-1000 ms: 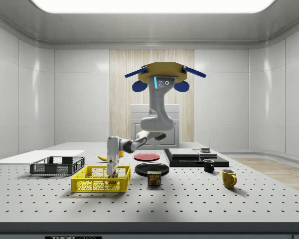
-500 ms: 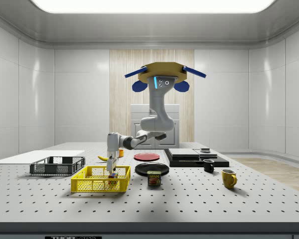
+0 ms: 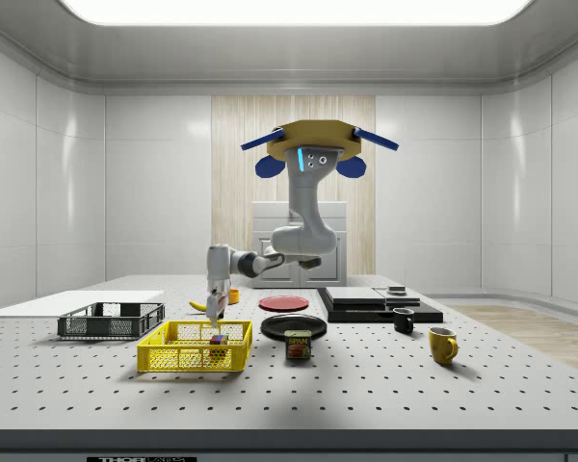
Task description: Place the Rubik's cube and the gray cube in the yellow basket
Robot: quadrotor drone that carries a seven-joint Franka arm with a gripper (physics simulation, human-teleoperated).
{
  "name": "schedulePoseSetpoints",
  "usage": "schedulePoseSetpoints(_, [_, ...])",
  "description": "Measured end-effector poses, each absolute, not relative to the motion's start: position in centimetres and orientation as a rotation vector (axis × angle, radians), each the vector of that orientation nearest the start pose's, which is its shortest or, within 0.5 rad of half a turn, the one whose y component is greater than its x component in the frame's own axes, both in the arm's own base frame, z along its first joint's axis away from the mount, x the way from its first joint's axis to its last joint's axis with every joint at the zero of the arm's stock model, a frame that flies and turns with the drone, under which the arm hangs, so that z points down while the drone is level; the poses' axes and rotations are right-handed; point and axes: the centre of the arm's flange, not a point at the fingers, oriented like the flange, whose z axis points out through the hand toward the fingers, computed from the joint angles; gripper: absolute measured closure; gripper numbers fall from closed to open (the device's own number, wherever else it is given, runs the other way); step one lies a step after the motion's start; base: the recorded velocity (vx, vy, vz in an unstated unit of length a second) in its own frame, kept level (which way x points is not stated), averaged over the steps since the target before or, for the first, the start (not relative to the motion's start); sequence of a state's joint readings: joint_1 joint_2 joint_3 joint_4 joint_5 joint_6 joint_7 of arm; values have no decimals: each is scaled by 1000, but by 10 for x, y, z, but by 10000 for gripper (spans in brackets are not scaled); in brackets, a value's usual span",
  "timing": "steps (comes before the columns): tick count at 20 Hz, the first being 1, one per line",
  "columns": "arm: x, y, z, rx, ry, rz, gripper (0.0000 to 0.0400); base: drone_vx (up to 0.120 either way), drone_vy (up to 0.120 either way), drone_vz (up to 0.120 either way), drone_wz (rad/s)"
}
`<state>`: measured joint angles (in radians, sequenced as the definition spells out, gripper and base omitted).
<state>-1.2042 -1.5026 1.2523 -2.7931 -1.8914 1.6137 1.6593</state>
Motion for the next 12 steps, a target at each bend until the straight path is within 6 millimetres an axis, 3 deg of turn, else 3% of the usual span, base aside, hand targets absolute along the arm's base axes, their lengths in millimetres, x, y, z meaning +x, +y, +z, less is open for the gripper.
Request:
schedulePoseSetpoints(8, [323, 10, 521, 1, -2, 786, 0, 0, -120, 0, 0])
schedulePoseSetpoints(12, [323, 10, 519, 1, -2, 786, 0, 110, -120, 0, 0])
